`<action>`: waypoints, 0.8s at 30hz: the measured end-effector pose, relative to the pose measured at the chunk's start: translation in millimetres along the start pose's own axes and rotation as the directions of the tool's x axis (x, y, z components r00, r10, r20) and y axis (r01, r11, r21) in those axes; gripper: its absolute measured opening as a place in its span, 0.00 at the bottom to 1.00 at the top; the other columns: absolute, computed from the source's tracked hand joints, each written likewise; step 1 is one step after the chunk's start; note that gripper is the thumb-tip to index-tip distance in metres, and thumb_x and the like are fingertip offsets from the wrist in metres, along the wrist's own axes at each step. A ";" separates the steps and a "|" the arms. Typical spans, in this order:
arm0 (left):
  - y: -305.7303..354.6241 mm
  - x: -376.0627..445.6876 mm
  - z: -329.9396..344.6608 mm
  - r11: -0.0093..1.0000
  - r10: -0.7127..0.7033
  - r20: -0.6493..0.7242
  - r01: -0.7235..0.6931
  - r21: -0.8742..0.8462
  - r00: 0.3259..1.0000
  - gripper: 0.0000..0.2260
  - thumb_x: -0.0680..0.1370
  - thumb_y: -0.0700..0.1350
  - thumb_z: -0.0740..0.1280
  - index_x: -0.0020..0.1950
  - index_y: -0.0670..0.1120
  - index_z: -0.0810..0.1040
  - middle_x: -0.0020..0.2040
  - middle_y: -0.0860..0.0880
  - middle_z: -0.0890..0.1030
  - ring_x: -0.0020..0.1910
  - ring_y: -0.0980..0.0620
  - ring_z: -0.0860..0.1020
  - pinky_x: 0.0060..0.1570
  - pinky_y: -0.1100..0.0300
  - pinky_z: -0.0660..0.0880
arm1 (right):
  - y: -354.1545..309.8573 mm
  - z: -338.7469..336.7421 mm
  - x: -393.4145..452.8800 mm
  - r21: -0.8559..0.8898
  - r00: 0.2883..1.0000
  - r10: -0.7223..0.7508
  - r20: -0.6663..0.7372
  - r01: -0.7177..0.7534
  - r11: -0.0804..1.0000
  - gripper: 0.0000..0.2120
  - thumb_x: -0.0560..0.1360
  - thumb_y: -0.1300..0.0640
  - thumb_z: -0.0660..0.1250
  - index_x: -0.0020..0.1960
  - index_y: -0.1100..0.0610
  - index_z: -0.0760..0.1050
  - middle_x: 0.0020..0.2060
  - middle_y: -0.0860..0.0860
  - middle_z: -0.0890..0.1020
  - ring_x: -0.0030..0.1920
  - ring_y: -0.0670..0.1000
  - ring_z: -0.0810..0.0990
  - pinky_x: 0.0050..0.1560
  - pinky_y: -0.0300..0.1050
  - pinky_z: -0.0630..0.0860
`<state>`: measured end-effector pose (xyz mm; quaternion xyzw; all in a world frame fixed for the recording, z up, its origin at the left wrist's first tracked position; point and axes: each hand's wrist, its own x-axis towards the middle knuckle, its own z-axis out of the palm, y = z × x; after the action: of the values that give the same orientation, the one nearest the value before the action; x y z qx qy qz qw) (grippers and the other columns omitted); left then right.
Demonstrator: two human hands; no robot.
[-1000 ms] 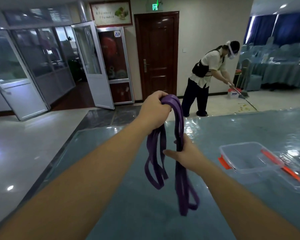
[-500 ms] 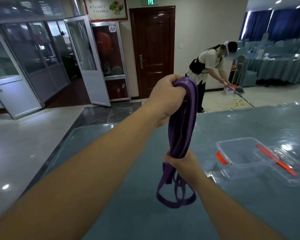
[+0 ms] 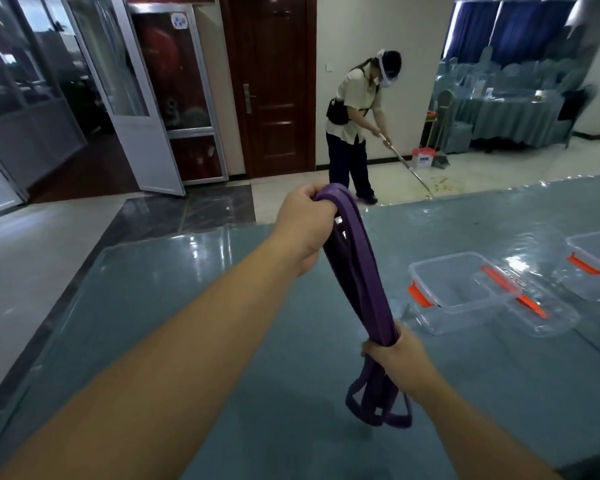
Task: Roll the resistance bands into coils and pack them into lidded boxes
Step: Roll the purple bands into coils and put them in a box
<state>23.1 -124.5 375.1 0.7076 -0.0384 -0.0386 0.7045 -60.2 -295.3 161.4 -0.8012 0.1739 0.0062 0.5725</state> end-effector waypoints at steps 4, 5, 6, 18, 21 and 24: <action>-38.7 22.0 9.0 0.989 -0.134 -0.020 0.135 0.052 0.991 0.09 0.83 0.37 0.64 0.55 0.49 0.80 0.52 0.45 0.84 0.53 0.47 0.83 0.61 0.47 0.81 | 10.9 -40.5 2.1 0.162 0.985 0.094 -0.146 -0.070 0.984 0.10 0.75 0.64 0.76 0.55 0.59 0.80 0.38 0.57 0.87 0.39 0.55 0.88 0.41 0.54 0.86; -52.3 25.7 13.3 0.984 -0.161 -0.031 0.163 0.073 0.986 0.07 0.83 0.38 0.65 0.55 0.48 0.80 0.52 0.46 0.84 0.53 0.48 0.82 0.62 0.48 0.81 | 13.5 -54.2 2.5 0.217 0.978 0.120 -0.173 -0.081 0.973 0.10 0.75 0.65 0.76 0.55 0.61 0.80 0.37 0.57 0.87 0.37 0.55 0.88 0.38 0.51 0.84; -65.7 27.8 18.8 0.979 -0.182 -0.027 0.184 0.084 0.983 0.06 0.82 0.39 0.66 0.54 0.47 0.81 0.50 0.47 0.83 0.51 0.49 0.82 0.61 0.49 0.80 | 16.1 -68.1 3.0 0.288 0.969 0.151 -0.195 -0.090 0.953 0.11 0.74 0.66 0.76 0.55 0.61 0.80 0.37 0.58 0.87 0.38 0.56 0.88 0.39 0.51 0.83; -183.9 -22.1 161.4 0.883 -0.378 0.468 0.159 0.442 0.799 0.19 0.74 0.44 0.77 0.64 0.53 0.80 0.55 0.51 0.87 0.50 0.55 0.84 0.49 0.63 0.77 | 44.9 -229.8 0.0 0.636 0.902 0.270 -0.337 0.006 0.772 0.11 0.76 0.68 0.68 0.57 0.61 0.81 0.41 0.60 0.85 0.41 0.59 0.85 0.47 0.58 0.81; -190.3 -31.3 206.0 0.818 -0.442 0.513 0.097 0.567 0.736 0.22 0.74 0.47 0.78 0.67 0.52 0.78 0.57 0.53 0.85 0.54 0.59 0.83 0.50 0.64 0.77 | 49.5 -267.1 -7.1 0.559 0.917 0.187 -0.353 0.046 0.828 0.15 0.74 0.71 0.66 0.54 0.56 0.84 0.42 0.60 0.87 0.41 0.59 0.85 0.48 0.59 0.83; -197.4 -36.8 248.4 0.797 -0.472 0.506 0.104 0.595 0.722 0.36 0.71 0.51 0.78 0.77 0.50 0.69 0.67 0.51 0.79 0.62 0.53 0.80 0.60 0.57 0.76 | 63.2 -300.9 -16.6 0.401 0.905 0.125 -0.406 0.054 0.914 0.20 0.72 0.71 0.68 0.52 0.49 0.84 0.41 0.58 0.87 0.40 0.56 0.83 0.47 0.58 0.83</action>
<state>-40.5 -366.5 176.6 0.8135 -0.1662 -0.3757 0.4117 -150.7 -585.5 210.6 -0.6444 0.3062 -0.1933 0.6735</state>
